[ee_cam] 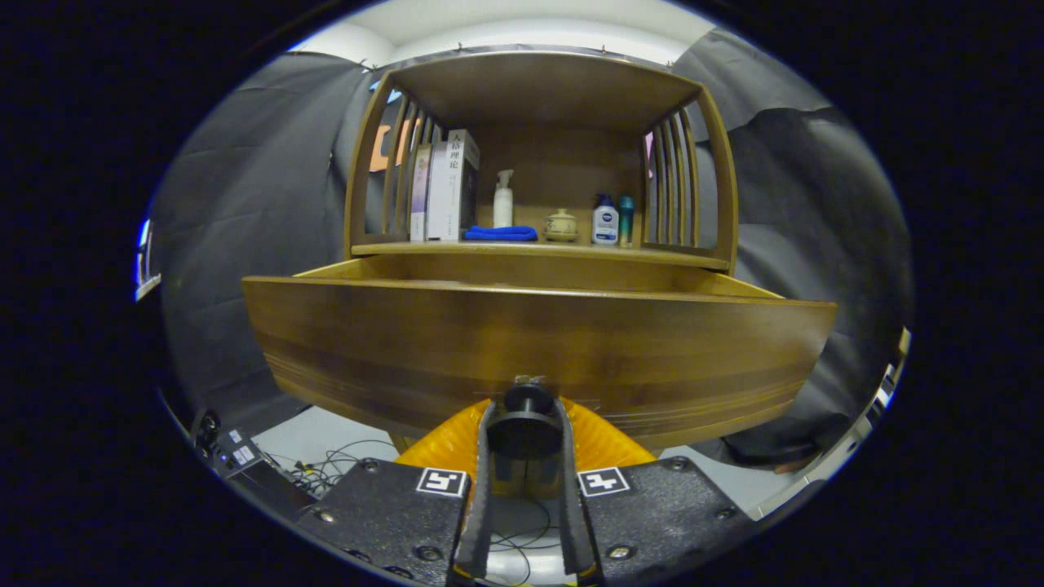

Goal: Pull open the drawer, take out the items inside it, and place them on the countertop above the cabinet.

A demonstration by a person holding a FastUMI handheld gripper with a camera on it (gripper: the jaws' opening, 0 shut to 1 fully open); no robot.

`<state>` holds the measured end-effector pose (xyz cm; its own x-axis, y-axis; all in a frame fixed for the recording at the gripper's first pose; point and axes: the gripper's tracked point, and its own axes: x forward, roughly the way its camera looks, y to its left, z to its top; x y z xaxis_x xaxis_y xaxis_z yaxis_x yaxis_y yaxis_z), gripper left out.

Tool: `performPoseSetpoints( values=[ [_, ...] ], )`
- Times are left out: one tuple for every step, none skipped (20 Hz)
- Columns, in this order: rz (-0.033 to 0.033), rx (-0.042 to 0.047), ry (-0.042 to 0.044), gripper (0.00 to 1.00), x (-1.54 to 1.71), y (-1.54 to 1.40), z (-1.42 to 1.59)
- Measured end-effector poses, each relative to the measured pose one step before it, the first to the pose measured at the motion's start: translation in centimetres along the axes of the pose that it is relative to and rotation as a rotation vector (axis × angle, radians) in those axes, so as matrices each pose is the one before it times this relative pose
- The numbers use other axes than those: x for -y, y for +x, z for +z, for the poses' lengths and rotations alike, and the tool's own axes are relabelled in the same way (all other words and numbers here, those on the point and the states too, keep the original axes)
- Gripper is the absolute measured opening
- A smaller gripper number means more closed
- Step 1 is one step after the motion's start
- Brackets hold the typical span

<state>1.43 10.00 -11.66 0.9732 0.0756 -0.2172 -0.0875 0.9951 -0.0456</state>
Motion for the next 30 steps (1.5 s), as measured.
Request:
performPoseSetpoints(
  values=[
    [-0.00707,-0.00346,0.0011,0.37,-0.038,-0.084,-0.183],
    [-0.00298,0.00049,0.0126,0.36,-0.029,-0.05,0.033],
    [0.00445,0.0056,0.00335,0.37,-0.098,-0.036,0.043],
    [-0.01238,0.00262,-0.00246,0.4,0.362,-0.084,0.026],
    [0.00849,0.01168,0.00275,0.53,0.28,-0.298,0.184],
    [0.00589,0.01367,0.00073,0.65,-0.099,-0.226,0.21],
    [-0.00307,0.00907,-0.00157,0.78,0.603,0.168,-0.331],
    [-0.00127,0.01157,0.00669,0.9,0.441,-0.814,0.92],
    [-0.00084,0.01303,0.0075,1.0,0.402,-0.775,0.843],
    [-0.00407,0.01775,0.0061,1.0,0.59,-0.514,1.123],
    [-0.00684,0.0144,0.0082,1.0,0.767,-0.378,1.315],
    [-0.00818,0.02808,0.00398,1.0,1.002,-0.744,1.095],
    [-0.00298,0.02477,0.01062,1.0,0.736,-0.511,1.814],
    [-0.0034,0.02844,0.01231,1.0,0.868,-0.102,2.0],
    [-0.0065,0.01528,0.01559,1.0,0.595,0.257,1.997],
    [-0.00533,0.00453,0.00719,1.0,0.605,0.408,1.631],
    [-0.00661,0.01709,-0.00228,1.0,0.389,0.717,1.931],
    [-0.01325,0.01669,-0.00435,1.0,0.432,0.829,1.994],
    [-0.00629,0.01321,-0.00347,1.0,0.129,0.962,2.027],
    [0.00566,0.01197,0.00004,1.0,-0.434,1.077,1.565],
    [0.00174,-0.00758,-0.0071,1.0,-0.484,1.049,1.548],
    [0.01797,-0.00505,-0.00688,1.0,-1.196,1.585,1.125],
    [0.02719,-0.02913,-0.00894,1.0,-1.097,1.406,0.763],
    [0.01002,-0.05778,-0.01154,1.0,-0.197,0.941,-0.104],
    [0.02352,-0.04625,-0.0155,1.0,-0.756,1.007,0.064],
    [0.02554,-0.04749,-0.00797,1.0,-1.083,1.588,0.094],
    [0.01934,-0.0638,0.00354,1.0,-0.928,1.236,-0.61],
    [0.01891,-0.07323,-0.00753,1.0,-0.708,1.273,-0.806],
    [-0.00101,-0.08207,-0.00582,1.0,-0.405,1.225,-1.148],
    [-0.00119,-0.0953,-0.00538,1.0,-0.087,1.248,-1.462]
  ],
)
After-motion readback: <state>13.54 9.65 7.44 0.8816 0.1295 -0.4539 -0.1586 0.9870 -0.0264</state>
